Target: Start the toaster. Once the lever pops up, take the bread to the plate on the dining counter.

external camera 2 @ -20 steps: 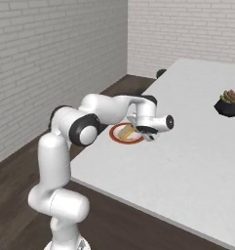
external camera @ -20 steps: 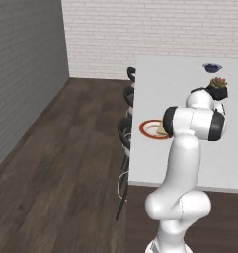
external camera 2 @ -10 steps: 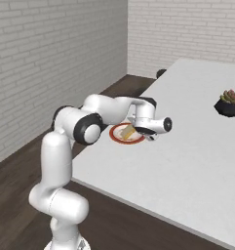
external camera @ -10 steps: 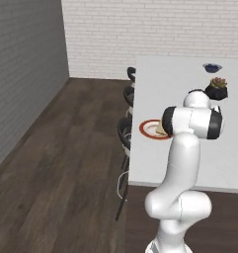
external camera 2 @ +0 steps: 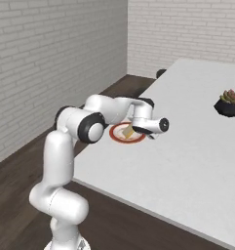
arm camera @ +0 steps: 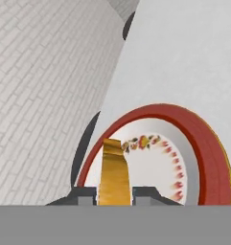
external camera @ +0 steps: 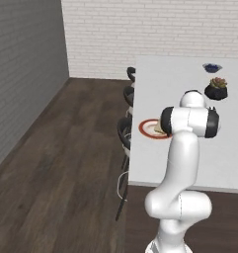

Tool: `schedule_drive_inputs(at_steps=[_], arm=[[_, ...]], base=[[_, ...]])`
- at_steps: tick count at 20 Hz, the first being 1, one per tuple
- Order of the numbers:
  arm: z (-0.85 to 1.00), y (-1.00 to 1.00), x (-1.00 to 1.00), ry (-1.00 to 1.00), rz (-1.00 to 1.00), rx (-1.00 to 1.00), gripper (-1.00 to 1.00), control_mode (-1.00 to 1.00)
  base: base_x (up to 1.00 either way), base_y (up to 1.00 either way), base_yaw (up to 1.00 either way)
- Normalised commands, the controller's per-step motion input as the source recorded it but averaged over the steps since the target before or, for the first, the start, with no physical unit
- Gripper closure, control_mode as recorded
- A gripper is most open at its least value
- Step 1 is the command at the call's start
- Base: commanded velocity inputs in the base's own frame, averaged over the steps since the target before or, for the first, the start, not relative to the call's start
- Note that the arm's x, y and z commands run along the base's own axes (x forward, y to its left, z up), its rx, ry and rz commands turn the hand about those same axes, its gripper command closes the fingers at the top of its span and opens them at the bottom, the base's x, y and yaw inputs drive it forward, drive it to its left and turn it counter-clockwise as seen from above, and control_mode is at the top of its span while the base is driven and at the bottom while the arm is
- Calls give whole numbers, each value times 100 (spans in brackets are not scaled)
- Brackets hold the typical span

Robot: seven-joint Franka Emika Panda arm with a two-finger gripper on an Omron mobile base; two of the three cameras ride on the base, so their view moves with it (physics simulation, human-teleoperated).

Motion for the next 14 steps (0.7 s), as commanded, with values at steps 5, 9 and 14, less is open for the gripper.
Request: schedule_drive_inputs(at_steps=[5, 9, 14], arm=[[-18, 0, 30, -2, -3, -5, 100, -100], [-6, 0, 5, -9, -1, -3, -100, -100], [0, 0, 0, -11, 0, -1, -100, -100]], base=[[0, 0, 0], [0, 0, 0], [0, 0, 0]])
